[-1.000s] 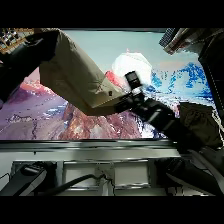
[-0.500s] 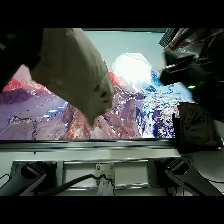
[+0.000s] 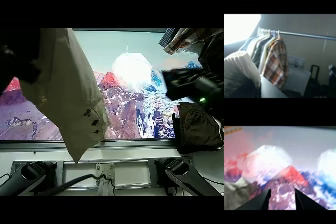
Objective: Fold the clothes and pants, and hang the long-sleeved shirts on hangers.
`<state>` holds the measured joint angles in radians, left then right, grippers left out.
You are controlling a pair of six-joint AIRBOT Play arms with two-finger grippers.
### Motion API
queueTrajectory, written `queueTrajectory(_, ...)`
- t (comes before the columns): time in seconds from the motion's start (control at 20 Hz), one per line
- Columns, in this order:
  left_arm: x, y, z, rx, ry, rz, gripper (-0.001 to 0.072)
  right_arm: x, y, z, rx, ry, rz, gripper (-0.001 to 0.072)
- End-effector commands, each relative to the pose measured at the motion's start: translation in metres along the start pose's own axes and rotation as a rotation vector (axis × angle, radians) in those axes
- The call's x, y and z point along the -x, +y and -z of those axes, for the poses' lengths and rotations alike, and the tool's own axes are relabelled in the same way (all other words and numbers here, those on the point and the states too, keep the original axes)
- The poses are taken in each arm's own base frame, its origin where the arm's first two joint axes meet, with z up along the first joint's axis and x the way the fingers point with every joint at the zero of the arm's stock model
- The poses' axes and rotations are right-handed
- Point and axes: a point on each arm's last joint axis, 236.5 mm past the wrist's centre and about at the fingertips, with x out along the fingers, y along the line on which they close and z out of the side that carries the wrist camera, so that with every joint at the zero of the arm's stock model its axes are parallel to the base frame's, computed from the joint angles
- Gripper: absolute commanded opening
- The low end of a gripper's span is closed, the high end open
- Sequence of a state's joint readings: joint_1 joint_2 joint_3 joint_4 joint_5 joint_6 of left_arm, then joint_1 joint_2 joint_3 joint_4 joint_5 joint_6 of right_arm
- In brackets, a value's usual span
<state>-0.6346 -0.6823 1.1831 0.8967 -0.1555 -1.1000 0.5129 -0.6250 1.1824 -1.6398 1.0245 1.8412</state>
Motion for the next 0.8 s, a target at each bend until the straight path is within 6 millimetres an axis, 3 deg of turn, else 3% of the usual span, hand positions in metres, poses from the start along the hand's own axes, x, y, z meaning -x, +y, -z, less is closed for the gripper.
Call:
queueTrajectory(0.0,-0.021,0.014,0.019,0.066,0.002,-0.039,0.0002,-0.021,0.022,0.049,-0.081,0.134,-0.100,0.0350)
queueTrajectory(0.1,-0.040,0.011,0.047,0.204,0.053,-0.029,0.0003,-0.032,0.022,0.067,-0.099,0.168,-0.106,0.0343)
queueTrajectory(0.25,-0.060,-0.013,0.100,0.306,0.180,0.025,0.0007,-0.039,0.017,0.082,-0.096,0.202,-0.088,0.0336)
queueTrajectory(0.3,-0.063,-0.017,0.130,0.299,0.271,0.042,0.0086,-0.041,0.015,0.083,-0.092,0.203,-0.082,0.0336)
queueTrajectory(0.35,-0.062,-0.018,0.168,0.299,0.395,0.060,0.0378,-0.042,0.012,0.084,-0.085,0.203,-0.071,0.0336)
queueTrajectory(0.4,-0.054,-0.017,0.204,0.306,0.530,0.081,0.0418,-0.043,0.011,0.085,-0.082,0.204,-0.065,0.0336)
queueTrajectory(0.5,-0.023,-0.007,0.261,0.337,0.790,0.112,0.0411,-0.043,0.010,0.089,-0.080,0.216,-0.061,0.0336)
queueTrajectory(0.55,-0.005,-0.001,0.278,0.355,0.893,0.122,0.0362,-0.042,0.009,0.091,-0.078,0.225,-0.058,0.0337)
queueTrajectory(0.6,0.015,0.007,0.292,0.367,0.995,0.128,0.0247,-0.042,0.007,0.092,-0.072,0.228,-0.050,0.0339)
queueTrajectory(0.65,0.035,0.016,0.303,0.359,1.080,0.122,0.0197,-0.043,0.003,0.091,-0.060,0.225,-0.035,0.0340)
queueTrajectory(0.75,0.076,0.031,0.325,0.336,1.234,0.092,0.0198,-0.044,-0.007,0.088,-0.028,0.208,0.005,0.0342)
